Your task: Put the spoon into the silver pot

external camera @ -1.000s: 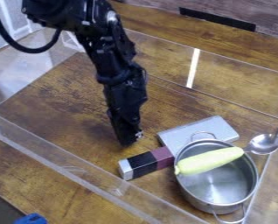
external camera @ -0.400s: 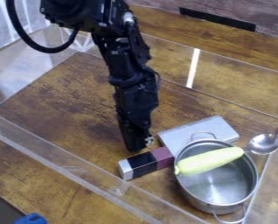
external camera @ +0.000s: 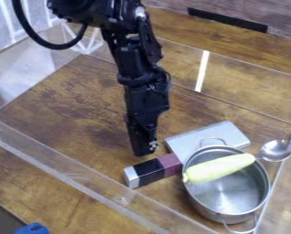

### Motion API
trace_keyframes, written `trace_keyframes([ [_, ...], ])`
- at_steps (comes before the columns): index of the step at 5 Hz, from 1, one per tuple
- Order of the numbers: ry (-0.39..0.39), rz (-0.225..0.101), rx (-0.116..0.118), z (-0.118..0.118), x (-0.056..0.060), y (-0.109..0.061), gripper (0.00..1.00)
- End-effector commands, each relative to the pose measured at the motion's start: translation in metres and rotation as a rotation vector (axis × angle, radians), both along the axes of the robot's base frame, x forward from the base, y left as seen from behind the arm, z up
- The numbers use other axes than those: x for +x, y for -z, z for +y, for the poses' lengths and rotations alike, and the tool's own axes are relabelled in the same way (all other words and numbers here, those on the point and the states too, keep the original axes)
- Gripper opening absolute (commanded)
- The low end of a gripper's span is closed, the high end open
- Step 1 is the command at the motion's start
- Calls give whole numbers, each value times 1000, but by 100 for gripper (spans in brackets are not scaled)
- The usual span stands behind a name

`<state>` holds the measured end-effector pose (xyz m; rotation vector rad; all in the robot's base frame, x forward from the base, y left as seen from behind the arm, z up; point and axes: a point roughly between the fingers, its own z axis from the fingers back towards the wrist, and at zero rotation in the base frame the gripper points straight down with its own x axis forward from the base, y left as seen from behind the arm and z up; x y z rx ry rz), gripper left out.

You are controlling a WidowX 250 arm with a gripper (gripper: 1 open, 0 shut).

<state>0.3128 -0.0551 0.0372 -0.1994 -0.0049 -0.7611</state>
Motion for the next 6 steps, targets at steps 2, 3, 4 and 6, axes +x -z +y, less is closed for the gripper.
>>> trace_keyframes([
  [2,49,-49,3,-8,17,-6,0],
  [3,88,-41,9,-7,14,-11,0],
  [4,131,-36,14,-4,12,-14,0],
  [6,139,-25,28,6,8,-14,0],
])
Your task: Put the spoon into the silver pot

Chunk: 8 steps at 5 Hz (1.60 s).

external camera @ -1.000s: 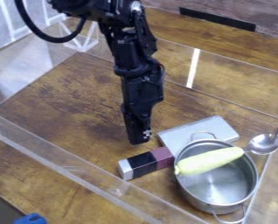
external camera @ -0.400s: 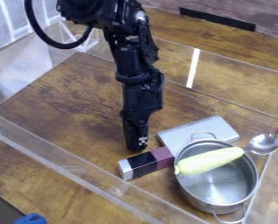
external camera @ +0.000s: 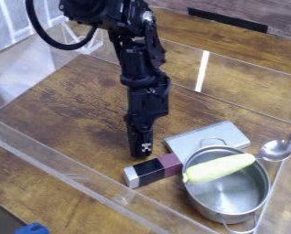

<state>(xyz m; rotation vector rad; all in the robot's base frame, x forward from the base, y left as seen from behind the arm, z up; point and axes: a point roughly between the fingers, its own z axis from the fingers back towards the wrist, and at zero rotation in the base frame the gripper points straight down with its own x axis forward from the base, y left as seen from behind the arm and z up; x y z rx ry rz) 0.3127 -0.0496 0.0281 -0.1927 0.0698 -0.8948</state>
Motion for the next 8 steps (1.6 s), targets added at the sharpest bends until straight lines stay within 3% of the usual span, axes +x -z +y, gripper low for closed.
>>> trace_keyframes([
  [1,-16,-71,1,-1,10,-22,0],
  [2,-31,-67,10,-2,12,-22,0],
  [4,61,-43,1,-16,16,-13,0],
  [8,82,-19,24,-1,10,-25,0],
])
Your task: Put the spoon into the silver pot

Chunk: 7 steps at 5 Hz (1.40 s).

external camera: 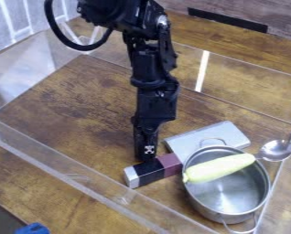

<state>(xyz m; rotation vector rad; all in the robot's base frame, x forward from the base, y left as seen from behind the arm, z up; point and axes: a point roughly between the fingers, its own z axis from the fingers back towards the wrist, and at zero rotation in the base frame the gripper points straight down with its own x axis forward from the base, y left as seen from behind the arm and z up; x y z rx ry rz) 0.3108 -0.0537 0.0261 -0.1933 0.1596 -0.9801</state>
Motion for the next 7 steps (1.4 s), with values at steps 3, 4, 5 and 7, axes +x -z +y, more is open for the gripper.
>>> trace_keyframes([
  [3,38,-79,11,-11,3,-31,0],
  [4,85,-77,16,-13,5,-29,0],
  [5,128,-73,22,-14,6,-27,0],
  [7,9,-65,39,-16,2,-37,0],
])
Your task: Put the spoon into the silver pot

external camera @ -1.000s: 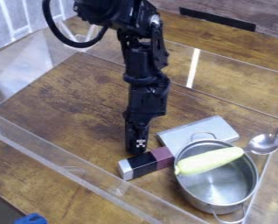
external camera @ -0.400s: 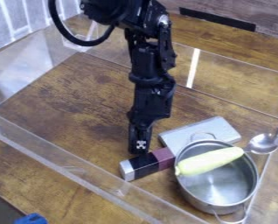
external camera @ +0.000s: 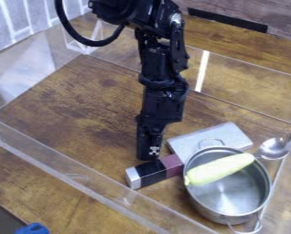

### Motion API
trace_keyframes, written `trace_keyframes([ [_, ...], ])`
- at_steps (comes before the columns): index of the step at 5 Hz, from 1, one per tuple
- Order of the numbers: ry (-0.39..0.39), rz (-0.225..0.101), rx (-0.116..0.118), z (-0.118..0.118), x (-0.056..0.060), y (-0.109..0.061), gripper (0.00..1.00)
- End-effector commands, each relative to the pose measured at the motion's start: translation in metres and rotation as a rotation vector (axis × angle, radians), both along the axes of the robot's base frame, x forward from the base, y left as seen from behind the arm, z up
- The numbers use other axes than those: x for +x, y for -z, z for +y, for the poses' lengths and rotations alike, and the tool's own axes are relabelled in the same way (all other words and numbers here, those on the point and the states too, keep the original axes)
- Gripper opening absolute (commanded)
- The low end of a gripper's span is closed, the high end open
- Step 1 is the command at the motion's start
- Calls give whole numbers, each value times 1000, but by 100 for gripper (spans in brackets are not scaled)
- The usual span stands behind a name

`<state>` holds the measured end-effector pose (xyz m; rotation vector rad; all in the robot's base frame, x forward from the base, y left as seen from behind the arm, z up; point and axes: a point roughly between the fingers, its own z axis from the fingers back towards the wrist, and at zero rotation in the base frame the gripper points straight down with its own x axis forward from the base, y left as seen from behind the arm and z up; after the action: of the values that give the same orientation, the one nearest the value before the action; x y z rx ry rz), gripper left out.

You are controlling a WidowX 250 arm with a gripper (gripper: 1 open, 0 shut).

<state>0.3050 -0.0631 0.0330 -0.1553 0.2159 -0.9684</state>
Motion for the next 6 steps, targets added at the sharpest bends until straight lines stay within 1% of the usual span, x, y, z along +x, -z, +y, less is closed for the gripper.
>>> trace_keyframes([
  [1,66,-92,-16,-1,13,-37,0],
  [2,119,-88,-17,5,18,-40,0],
  [3,116,-88,-36,0,16,-32,100],
  [4,112,-86,-54,-5,12,-24,100],
  [5,116,-83,-60,-8,16,-18,0],
  [6,119,-78,-64,-11,19,-12,0],
])
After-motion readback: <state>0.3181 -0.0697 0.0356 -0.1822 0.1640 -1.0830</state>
